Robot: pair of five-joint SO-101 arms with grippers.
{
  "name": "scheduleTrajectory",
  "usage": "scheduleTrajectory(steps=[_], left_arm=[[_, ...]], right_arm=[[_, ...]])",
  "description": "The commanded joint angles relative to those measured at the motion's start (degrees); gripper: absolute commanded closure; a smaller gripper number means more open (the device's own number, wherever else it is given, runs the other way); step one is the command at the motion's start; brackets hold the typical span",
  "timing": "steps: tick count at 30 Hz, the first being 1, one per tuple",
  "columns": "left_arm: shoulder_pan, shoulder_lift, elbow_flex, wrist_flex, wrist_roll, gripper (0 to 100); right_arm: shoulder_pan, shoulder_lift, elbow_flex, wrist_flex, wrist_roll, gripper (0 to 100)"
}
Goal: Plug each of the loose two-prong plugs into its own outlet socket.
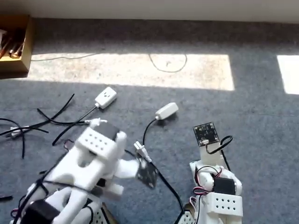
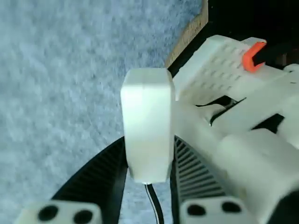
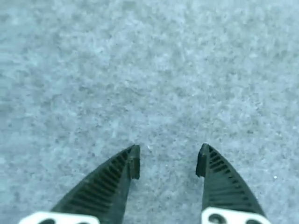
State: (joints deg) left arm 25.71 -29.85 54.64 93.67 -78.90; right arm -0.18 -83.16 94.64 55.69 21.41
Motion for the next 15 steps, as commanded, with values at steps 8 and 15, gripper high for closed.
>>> scheduleTrajectory(steps=[8,15], left_arm=[[-9.71,-1.71,3.47,-26.11,7.56,68],[-23.52,2.51,-4.00,-25.05,3.52,69]], right_arm=[[-0.57,-0.40,0.13,-0.84,0.00,79.7],[-0.66,-0.40,0.13,-0.84,0.00,79.7]])
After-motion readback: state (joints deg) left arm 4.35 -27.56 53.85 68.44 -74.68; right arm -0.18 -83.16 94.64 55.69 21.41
